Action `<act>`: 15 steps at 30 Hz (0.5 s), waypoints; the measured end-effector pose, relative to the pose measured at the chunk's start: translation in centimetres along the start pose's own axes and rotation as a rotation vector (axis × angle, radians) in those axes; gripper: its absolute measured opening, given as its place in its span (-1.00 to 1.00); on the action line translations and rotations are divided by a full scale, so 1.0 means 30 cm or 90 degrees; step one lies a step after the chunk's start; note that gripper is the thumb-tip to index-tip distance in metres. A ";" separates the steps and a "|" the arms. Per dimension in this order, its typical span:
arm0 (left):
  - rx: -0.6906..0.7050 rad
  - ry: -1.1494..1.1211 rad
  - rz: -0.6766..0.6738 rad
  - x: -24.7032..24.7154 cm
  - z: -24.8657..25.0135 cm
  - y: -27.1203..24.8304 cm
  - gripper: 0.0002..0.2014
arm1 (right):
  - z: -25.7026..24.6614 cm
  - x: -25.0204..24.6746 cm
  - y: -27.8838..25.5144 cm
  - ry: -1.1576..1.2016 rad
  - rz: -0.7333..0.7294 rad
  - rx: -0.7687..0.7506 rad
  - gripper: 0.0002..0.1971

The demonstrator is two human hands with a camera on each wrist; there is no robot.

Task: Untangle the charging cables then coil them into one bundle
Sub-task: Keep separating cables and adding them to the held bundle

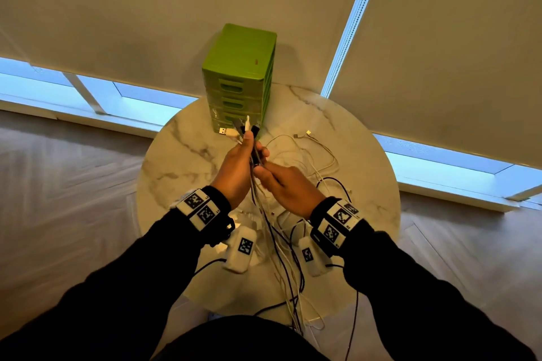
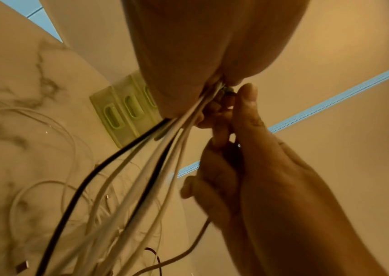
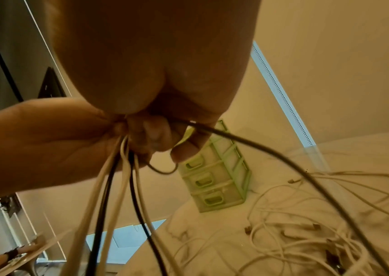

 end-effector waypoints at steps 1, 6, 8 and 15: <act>0.011 -0.047 0.004 0.003 0.022 0.002 -0.59 | 0.011 0.028 -0.010 0.018 -0.032 0.003 -0.56; 0.028 -0.211 0.013 -0.039 0.133 0.038 -0.63 | 0.199 0.149 -0.120 0.064 -0.165 0.114 -0.47; 0.050 -0.201 0.017 -0.081 0.200 0.056 -0.63 | 0.281 0.159 -0.171 -0.016 -0.200 0.127 -0.53; 0.148 -0.008 0.036 -0.151 0.306 0.070 -0.66 | 0.493 -0.069 -0.192 -0.043 0.042 0.266 -0.54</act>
Point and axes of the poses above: each hand's wrist, its own y-axis towards the middle knuckle, its own x-axis out of the palm, z = x × y, the point moved 10 cm from there along y, towards the middle knuckle, and after that the axes turned 1 degree about z, right-handed, at the moved point
